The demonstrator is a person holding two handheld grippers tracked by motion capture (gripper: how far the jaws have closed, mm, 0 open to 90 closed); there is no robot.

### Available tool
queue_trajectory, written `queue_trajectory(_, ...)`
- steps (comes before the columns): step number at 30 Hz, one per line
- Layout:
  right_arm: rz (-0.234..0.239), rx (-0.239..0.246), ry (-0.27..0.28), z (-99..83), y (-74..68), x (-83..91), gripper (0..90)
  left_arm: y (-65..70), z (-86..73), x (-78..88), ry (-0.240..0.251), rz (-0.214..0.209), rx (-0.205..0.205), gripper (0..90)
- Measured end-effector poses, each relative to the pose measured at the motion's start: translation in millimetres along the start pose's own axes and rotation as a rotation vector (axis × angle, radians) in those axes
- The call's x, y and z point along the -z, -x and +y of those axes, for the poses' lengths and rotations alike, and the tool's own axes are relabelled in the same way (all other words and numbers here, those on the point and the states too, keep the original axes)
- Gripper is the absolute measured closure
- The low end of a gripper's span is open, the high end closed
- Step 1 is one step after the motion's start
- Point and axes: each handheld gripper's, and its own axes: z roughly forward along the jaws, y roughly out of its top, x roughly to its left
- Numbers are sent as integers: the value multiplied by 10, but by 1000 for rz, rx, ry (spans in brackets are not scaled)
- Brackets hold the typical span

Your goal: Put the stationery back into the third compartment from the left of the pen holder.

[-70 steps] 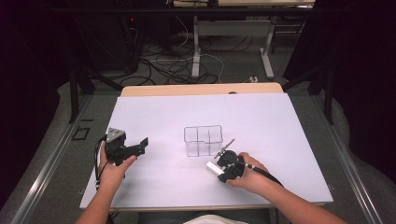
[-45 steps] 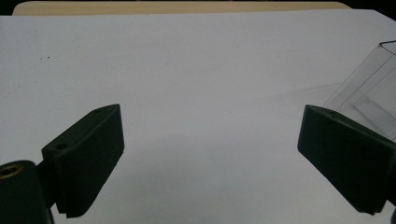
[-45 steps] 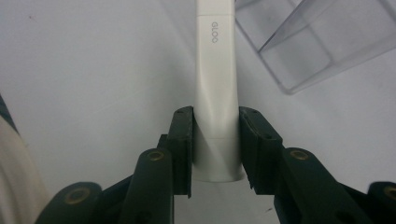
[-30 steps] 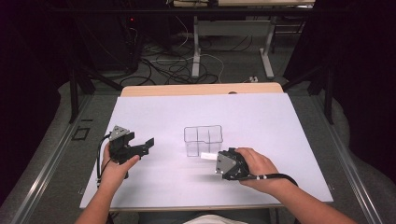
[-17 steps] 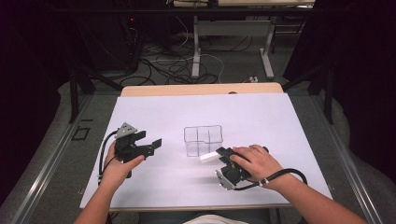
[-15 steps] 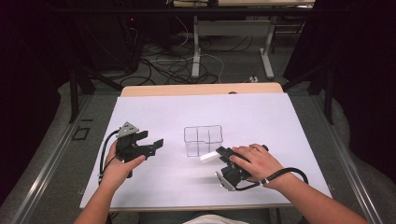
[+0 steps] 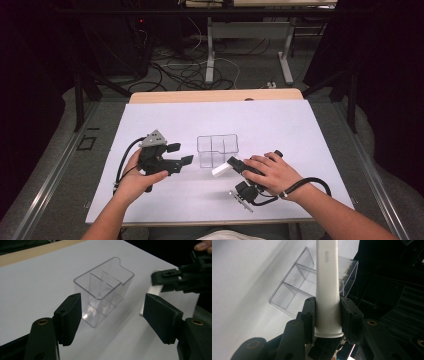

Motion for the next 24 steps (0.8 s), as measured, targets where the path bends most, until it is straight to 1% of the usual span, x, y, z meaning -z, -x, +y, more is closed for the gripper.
queue_trajectory(1, -8, 6, 0, 10, -1, 4, 670, 48, 11, -28, -17, -18, 0, 320)
queue_trajectory(2, -4, 16, 8, 21, 4, 3, 670, 85, 29, -49, -49, -36, -13, 321)
queue_trajectory(3, -10, 18, 3, 37, 1, 9, 670, 146, 34, -100, -51, -48, -14, 328)
queue_trajectory(4, -13, 51, 20, 44, 12, -3, 670, 170, 43, -120, -68, -58, -24, 335)
queue_trajectory(5, 7, 65, -17, 62, 25, 21, 670, 205, 52, -155, -79, -73, -24, 339)
queue_trajectory(6, -15, 60, 39, 54, 12, -19, 670, 242, 61, -199, -92, -87, -24, 346)
queue_trajectory(7, 13, 73, -26, 81, 24, 20, 670, 260, 67, -223, -102, -95, -29, 358)
queue_trajectory(8, -33, 76, 70, 60, 9, -51, 670, 281, 73, -252, -115, -101, -34, 366)
queue_trajectory(9, 17, 79, -40, 92, 16, 22, 670, 297, 81, -292, -128, -111, -48, 373)
queue_trajectory(10, -47, 76, 105, 71, -6, -83, 670, 308, 88, -317, -150, -123, -49, 385)
queue_trajectory(11, 3, 89, -2, 92, 1, -11, 669, 309, 92, -341, -157, -124, -64, 387)
queue_trajectory(12, 9, 96, -11, 99, 2, -9, 670, 319, 96, -366, -178, -126, -62, 391)
queue_trajectory(13, -7, 122, 17, 109, 16, -28, 669, 322, 95, -405, -176, -123, -73, 398)
queue_trajectory(14, -10, 124, 38, 111, 8, -46, 669, 327, 97, -433, -191, -124, -76, 401)
queue_trajectory(15, 6, 111, 4, 122, -5, -23, 669, 324, 103, -452, -220, -138, -82, 406)
queue_trajectory(16, 27, 136, -35, 146, 18, 3, 669, 331, 96, -492, -223, -144, -87, 409)
queue_trajectory(17, 1, 148, 22, 143, 16, -39, 669, 330, 101, -509, -238, -147, -97, 414)
queue_trajectory(18, 8, 130, 14, 143, -3, -36, 669, 330, 109, -534, -261, -159, -107, 422)
queue_trajectory(19, 3, 115, 17, 144, -22, -41, 669, 338, 108, -553, -268, -166, -102, 432)
queue_trajectory(20, -8, 132, 38, 149, -11, -56, 669, 341, 110, -578, -274, -158, -118, 434)
queue_trajectory(21, -10, 143, 51, 154, -9, -65, 669, 352, 106, -604, -274, -160, -116, 438)
queue_trajectory(22, -12, 150, 51, 159, -8, -66, 669, 354, 112, -623, -286, -173, -120, 456)
queue_trajectory(23, 9, 157, 12, 175, -3, -39, 669, 359, 120, -646, -302, -185, -125, 474)
queue_trajectory(24, 20, 178, -4, 189, 12, -29, 669, 359, 129, -658, -317, -199, -127, 478)
